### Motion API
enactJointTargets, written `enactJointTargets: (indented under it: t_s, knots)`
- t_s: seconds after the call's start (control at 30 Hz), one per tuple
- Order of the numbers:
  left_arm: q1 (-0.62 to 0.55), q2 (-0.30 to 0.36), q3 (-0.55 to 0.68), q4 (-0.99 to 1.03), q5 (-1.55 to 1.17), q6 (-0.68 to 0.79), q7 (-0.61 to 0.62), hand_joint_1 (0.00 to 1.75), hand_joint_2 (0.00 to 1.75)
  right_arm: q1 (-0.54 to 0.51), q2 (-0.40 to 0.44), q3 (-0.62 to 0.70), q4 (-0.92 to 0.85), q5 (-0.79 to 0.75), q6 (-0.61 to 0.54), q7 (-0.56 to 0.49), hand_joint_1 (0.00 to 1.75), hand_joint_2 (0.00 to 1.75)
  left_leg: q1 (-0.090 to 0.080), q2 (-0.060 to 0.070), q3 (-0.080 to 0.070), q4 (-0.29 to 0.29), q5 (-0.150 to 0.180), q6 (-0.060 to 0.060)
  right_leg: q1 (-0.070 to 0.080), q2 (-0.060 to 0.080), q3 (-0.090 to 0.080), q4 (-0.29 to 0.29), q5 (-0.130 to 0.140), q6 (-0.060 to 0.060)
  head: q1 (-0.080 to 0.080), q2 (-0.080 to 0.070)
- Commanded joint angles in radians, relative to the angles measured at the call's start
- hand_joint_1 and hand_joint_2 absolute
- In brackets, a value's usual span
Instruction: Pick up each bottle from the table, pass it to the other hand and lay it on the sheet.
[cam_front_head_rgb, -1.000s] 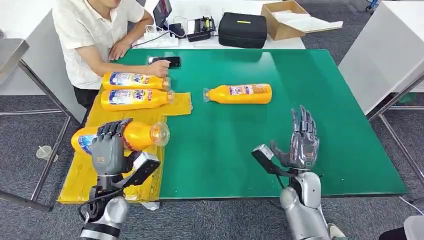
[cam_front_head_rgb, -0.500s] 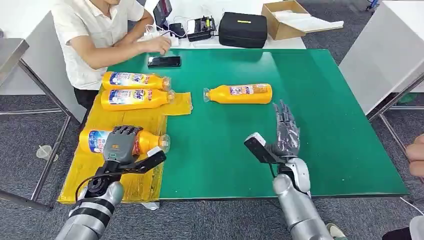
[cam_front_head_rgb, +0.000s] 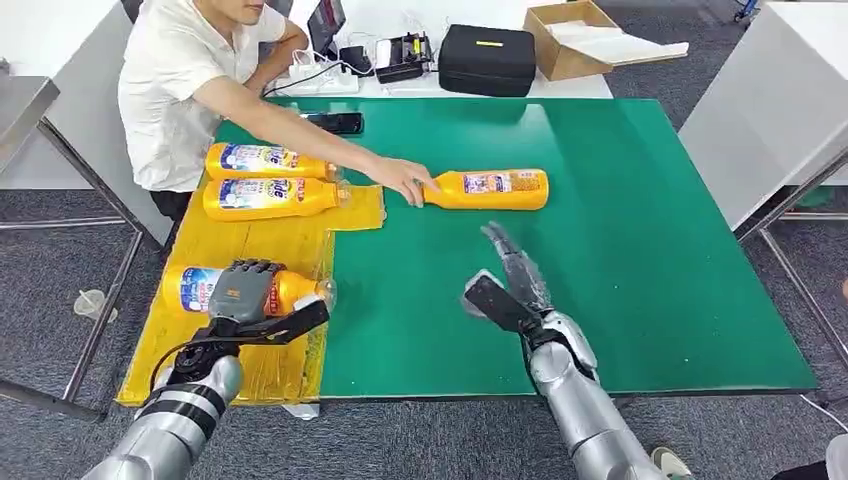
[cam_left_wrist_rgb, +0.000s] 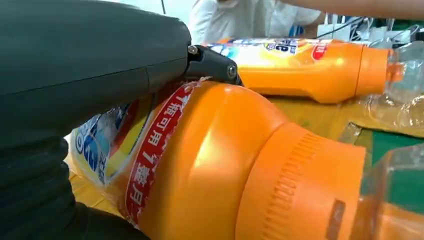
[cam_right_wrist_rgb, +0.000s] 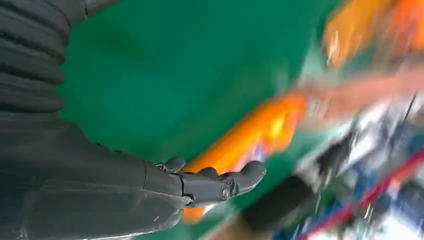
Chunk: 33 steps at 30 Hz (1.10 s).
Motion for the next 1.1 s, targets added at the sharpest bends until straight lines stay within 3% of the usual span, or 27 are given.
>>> enactJointTargets:
  t_s: [0.03, 0.07, 0.1, 0.13, 0.2, 0.4, 0.57, 0.87, 0.97, 1.1]
  knots:
    - [-0.023, -0.003, 0.013, 0.124, 0.097, -0.121, -0.057, 1.75, 1.75, 0.0, -0.147, 0.196, -0.064, -0.057, 0.051, 0.013, 0.0, 1.75, 0.0, 0.001, 0.005, -0.001, -0.001, 0.0, 0.0, -0.001, 0.005, -0.001, -0.001, -0.003, 0.0, 0.0]
    - [-0.03, -0.003, 0.002, 0.121, 0.099, -0.146, -0.046, 1.68, 1.75, -0.001, -0.151, 0.209, -0.075, -0.068, 0.06, 0.014, 0.0, 1.75, -0.001, -0.001, 0.004, -0.001, 0.0, 0.0, 0.0, -0.002, 0.004, 0.0, -0.001, -0.002, 0.0, 0.0]
    - [-0.035, -0.001, -0.009, 0.122, 0.093, -0.155, -0.037, 1.22, 1.75, -0.003, -0.152, 0.216, -0.077, -0.073, 0.065, 0.013, 0.0, 1.75, 0.0, 0.001, 0.006, 0.0, -0.002, 0.001, 0.001, -0.002, 0.007, 0.0, -0.001, -0.003, 0.0, 0.0]
    - [-0.049, 0.002, -0.029, 0.133, 0.083, -0.179, -0.022, 0.23, 1.75, -0.008, -0.15, 0.226, -0.074, -0.086, 0.07, 0.011, 0.0, 1.75, -0.001, 0.001, 0.005, 0.0, -0.001, 0.001, 0.0, -0.001, 0.006, 0.0, -0.001, -0.003, 0.0, 0.0]
    - [-0.07, 0.007, -0.048, 0.157, 0.083, -0.221, -0.015, 0.0, 1.75, -0.025, -0.147, 0.24, -0.05, -0.1, 0.072, 0.015, 0.0, 1.75, 0.0, 0.002, 0.006, 0.0, -0.001, 0.0, 0.0, -0.001, 0.007, 0.0, -0.001, -0.003, 0.0, 0.0]
    - [-0.083, 0.019, -0.086, 0.162, 0.078, -0.251, -0.046, 0.0, 1.75, -0.043, -0.162, 0.251, -0.008, -0.122, 0.082, 0.005, 0.0, 1.75, -0.001, 0.002, 0.008, -0.001, -0.001, 0.0, 0.0, -0.001, 0.008, 0.0, 0.0, -0.004, 0.0, 0.0]
    - [-0.035, 0.016, -0.098, 0.09, 0.105, -0.211, -0.039, 0.0, 1.75, -0.023, -0.178, 0.29, -0.056, -0.018, -0.011, 0.07, 0.0, 1.75, -0.001, 0.001, 0.008, -0.001, 0.0, 0.0, 0.0, 0.0, 0.008, -0.001, 0.0, -0.002, 0.0, 0.0]
    - [-0.001, 0.02, -0.112, 0.001, 0.171, -0.243, -0.08, 0.0, 1.75, -0.005, -0.194, 0.295, -0.094, -0.025, -0.003, 0.072, 0.0, 1.75, -0.001, 0.0, 0.008, -0.001, 0.0, 0.0, 0.0, -0.002, 0.008, -0.001, 0.0, -0.003, 0.0, 0.0]
    - [0.035, 0.023, -0.15, -0.086, 0.178, -0.201, -0.102, 0.0, 1.75, -0.008, -0.213, 0.31, -0.1, 0.008, -0.012, 0.099, 0.0, 1.75, -0.001, 0.001, 0.007, -0.001, 0.0, 0.0, 0.0, -0.001, 0.008, 0.0, 0.0, -0.003, 0.0, 0.0]
    - [0.223, 0.032, -0.175, -0.466, 0.219, -0.106, -0.138, 0.0, 1.75, 0.039, -0.269, 0.308, -0.164, 0.083, -0.027, 0.17, 0.0, 1.75, 0.0, 0.002, 0.008, 0.0, -0.002, 0.0, 0.0, -0.001, 0.009, -0.001, -0.001, -0.004, 0.0, 0.0]
